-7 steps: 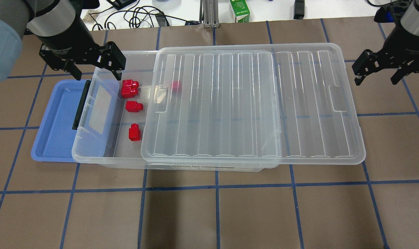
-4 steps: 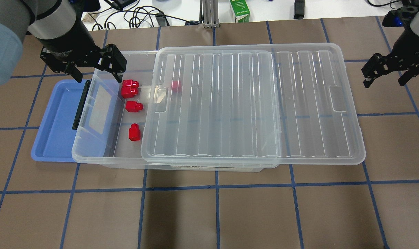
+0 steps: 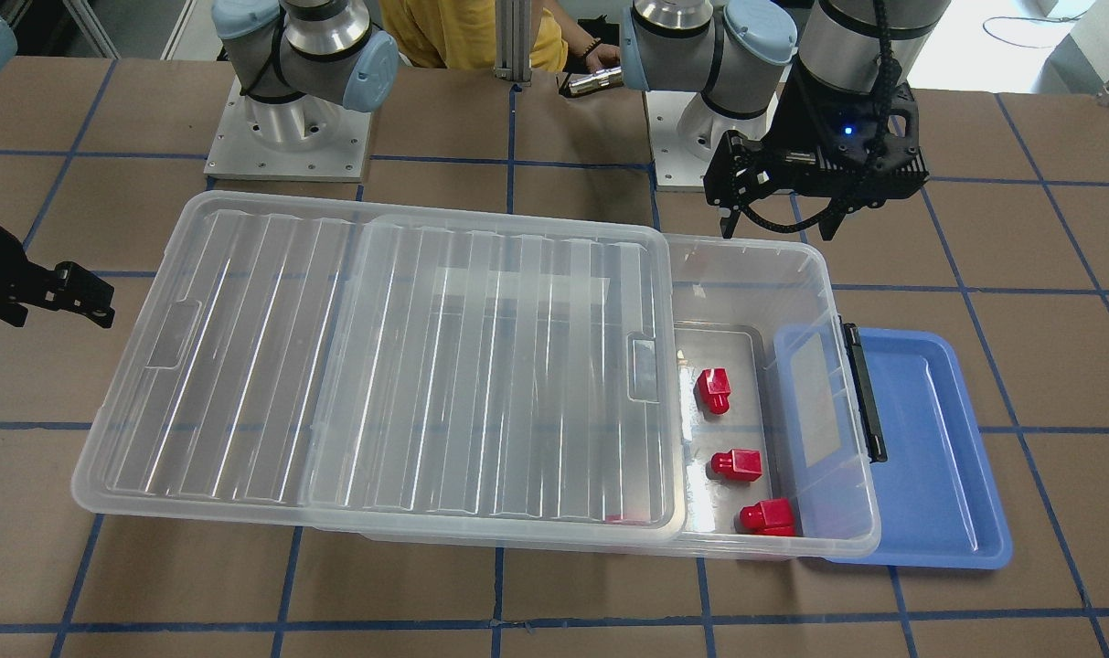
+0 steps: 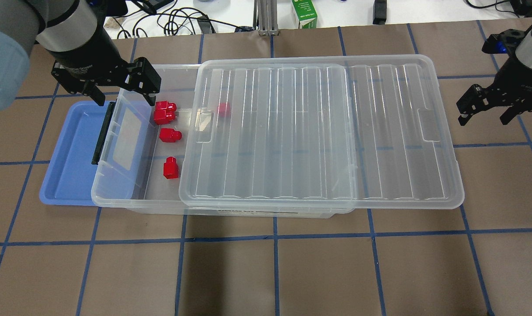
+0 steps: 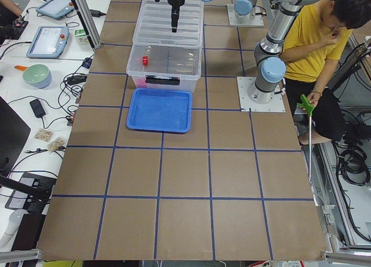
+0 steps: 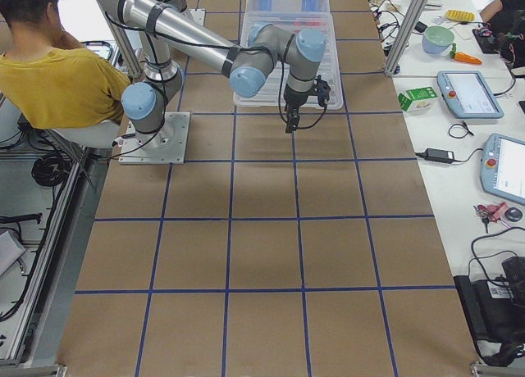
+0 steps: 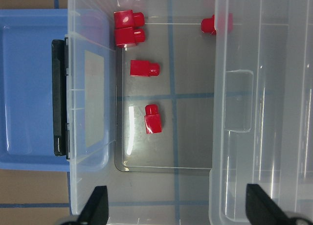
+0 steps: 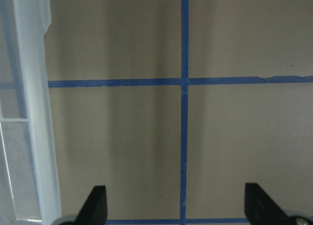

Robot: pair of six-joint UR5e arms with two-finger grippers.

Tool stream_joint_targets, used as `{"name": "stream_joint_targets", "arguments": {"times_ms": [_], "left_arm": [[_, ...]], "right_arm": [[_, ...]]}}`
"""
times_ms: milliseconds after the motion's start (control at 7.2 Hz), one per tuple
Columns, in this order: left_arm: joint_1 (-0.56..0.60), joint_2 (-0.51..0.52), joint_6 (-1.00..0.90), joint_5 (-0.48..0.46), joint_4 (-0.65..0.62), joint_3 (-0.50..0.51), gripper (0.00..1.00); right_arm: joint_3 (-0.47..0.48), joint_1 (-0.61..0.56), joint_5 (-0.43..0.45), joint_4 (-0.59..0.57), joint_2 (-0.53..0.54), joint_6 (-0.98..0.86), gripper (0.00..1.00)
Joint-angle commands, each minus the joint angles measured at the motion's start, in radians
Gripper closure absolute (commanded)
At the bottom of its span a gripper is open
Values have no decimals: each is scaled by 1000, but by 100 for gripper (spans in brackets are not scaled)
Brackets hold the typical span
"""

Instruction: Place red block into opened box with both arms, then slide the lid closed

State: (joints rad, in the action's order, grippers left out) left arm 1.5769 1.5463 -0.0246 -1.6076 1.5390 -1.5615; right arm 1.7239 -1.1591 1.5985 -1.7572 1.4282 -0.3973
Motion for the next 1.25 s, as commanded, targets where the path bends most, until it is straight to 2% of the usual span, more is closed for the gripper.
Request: {"name": "stream_joint_targets", "arguments": {"times_ms": [0, 1111], "left_arm": [[0, 0, 0, -2, 0, 0, 0], [0, 0, 0, 0, 0, -2, 0]], "right_arm": [[8, -8, -3, -4, -14, 2, 0], [9, -129, -5, -7, -15, 9, 0]]}}
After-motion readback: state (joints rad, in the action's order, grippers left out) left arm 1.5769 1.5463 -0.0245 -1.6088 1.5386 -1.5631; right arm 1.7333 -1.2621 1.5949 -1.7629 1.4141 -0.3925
